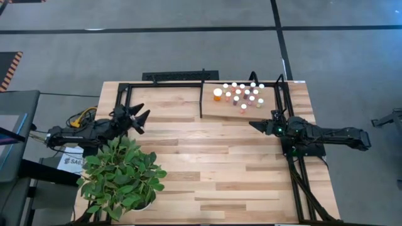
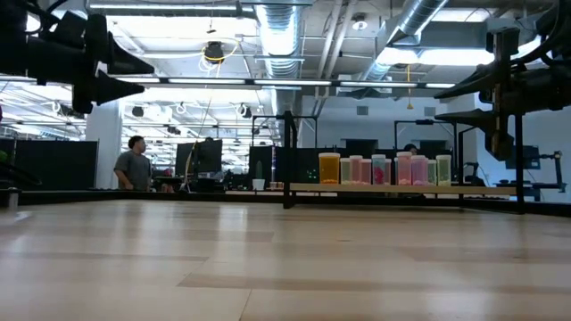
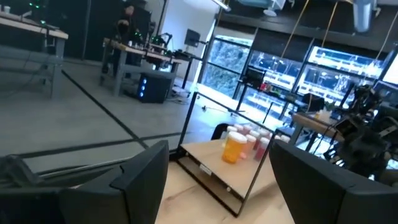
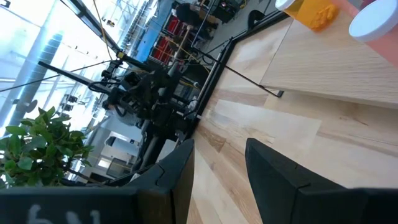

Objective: Pick and place medicine bottles onto shelf by color
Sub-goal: Return to Home Position

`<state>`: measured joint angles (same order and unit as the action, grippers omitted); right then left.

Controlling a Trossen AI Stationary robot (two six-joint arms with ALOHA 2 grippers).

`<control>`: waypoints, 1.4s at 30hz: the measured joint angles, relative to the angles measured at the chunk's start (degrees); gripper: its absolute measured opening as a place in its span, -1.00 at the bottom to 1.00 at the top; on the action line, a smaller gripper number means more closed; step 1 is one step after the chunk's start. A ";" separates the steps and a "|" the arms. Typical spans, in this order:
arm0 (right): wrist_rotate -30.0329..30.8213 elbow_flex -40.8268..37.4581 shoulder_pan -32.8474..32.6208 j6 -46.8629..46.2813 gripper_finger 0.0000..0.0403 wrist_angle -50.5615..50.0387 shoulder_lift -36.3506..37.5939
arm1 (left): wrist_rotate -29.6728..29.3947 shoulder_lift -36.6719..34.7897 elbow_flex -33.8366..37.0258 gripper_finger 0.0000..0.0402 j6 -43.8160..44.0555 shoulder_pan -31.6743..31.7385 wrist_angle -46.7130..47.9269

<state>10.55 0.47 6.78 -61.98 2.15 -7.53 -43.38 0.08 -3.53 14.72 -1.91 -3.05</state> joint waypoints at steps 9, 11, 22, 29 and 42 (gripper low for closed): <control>0.00 0.00 0.01 0.00 -0.18 0.00 0.00 | -0.55 0.24 0.87 0.32 0.00 0.13 3.49; 0.00 0.00 0.01 0.01 -0.18 0.00 -0.01 | -0.55 0.26 0.87 0.32 0.03 0.13 5.07; 0.00 0.00 0.01 0.00 -0.18 0.00 0.00 | -0.61 0.28 0.66 0.32 -0.02 0.13 5.96; 0.00 0.00 -0.01 0.00 -0.18 0.00 0.00 | -0.59 0.28 0.63 0.32 0.00 0.13 6.06; 0.00 0.00 0.00 0.00 -0.18 0.00 0.00 | -0.59 0.28 0.63 0.32 0.01 0.13 6.14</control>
<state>10.55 0.47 6.78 -61.98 2.15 -7.53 -43.97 0.36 -2.90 14.73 -1.78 3.09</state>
